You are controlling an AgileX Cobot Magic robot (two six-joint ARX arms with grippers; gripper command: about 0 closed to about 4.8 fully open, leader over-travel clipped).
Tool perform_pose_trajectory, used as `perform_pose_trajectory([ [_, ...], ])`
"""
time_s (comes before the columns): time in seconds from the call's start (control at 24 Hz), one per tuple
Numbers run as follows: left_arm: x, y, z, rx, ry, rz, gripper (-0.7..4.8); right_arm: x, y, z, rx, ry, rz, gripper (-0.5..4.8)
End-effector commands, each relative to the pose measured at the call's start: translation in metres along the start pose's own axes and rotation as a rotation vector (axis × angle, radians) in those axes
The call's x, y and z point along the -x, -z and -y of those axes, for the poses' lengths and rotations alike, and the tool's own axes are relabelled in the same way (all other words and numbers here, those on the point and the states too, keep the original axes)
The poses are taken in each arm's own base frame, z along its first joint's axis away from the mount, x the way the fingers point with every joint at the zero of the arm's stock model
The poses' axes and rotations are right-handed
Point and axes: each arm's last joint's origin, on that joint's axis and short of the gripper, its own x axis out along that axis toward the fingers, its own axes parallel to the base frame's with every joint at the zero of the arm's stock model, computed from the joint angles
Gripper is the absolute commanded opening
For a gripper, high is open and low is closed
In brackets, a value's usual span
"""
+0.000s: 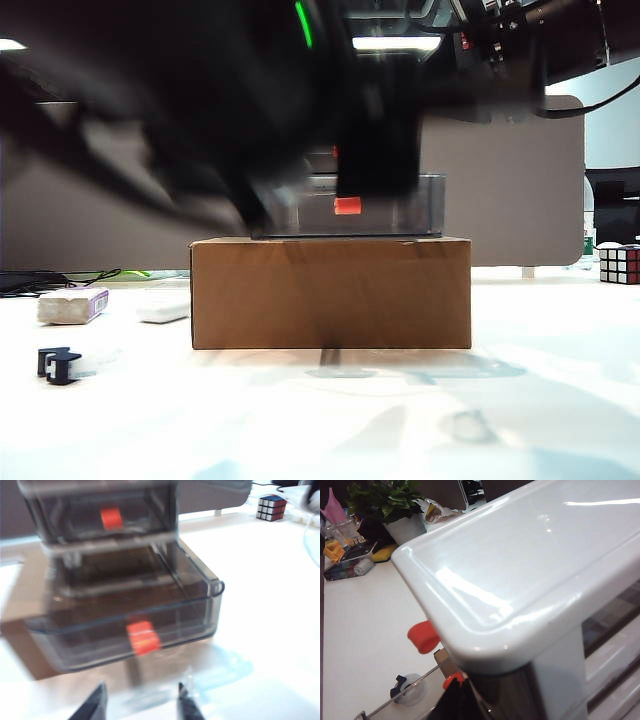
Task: Open the third layer of the drawer on the table, pick up the transparent tape on the table and put it in, and finally close the drawer.
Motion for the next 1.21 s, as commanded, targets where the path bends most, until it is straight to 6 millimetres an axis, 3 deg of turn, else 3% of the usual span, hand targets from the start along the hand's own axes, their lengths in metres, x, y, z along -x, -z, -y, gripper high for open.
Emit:
perform_pose_trajectory([
  [0.04,0.017,-0.015,-0.039,-0.066,-0.054,-0.093,1.52,0.000,-0.003,-0.001,0.007,-0.009,0.010,-0.05],
  [0.29,0.024,-0.043,-0.132,-0.055,-0.049,-0.312,1.47,0.000,-0.001,-0.002,-0.002,-0.032,-0.002,-0.05],
  [0.37,0.016,-0.049,-0.153,-0.030,0.027,-0.366,1.07,0.000,-0.001,-0.002,-0.003,-0.035,-0.004,-0.05],
  [0.5,-0.006,-0.056,-0.187,-0.049,0.176,-0.417,1.00,0.000,-0.001,-0.002,-0.003,-0.035,-0.003,-0.05],
  [0.58,-0.025,-0.049,-0.214,-0.007,0.345,-0.440,0.57,0.000,-0.001,-0.002,-0.003,-0.042,-0.005,-0.05],
  [0.67,-0.033,-0.039,-0.236,0.027,0.259,-0.496,0.67,0.000,-0.001,-0.002,-0.004,-0.044,-0.005,-0.05],
  [0.75,-0.037,-0.035,-0.249,0.179,0.174,-0.527,0.70,0.001,0.000,-0.002,-0.009,-0.044,-0.013,-0.05],
  [0.79,-0.039,-0.033,-0.251,0.168,0.164,-0.494,0.76,0.001,0.000,-0.002,-0.010,-0.044,-0.014,-0.05],
  [0.96,-0.043,-0.006,-0.248,-0.032,0.295,-0.305,1.42,0.001,0.002,-0.001,-0.023,-0.041,-0.035,-0.05],
  [1.08,-0.039,0.015,-0.244,-0.092,0.374,-0.258,1.95,0.001,0.004,-0.001,-0.015,-0.040,-0.052,-0.05],
  [1.16,-0.036,0.027,-0.243,-0.104,0.380,-0.222,3.30,0.001,0.005,-0.001,-0.021,-0.039,-0.060,-0.05],
  [1.21,-0.035,0.033,-0.243,-0.116,0.344,-0.212,4.27,0.001,0.006,-0.001,-0.024,-0.039,-0.064,-0.05],
])
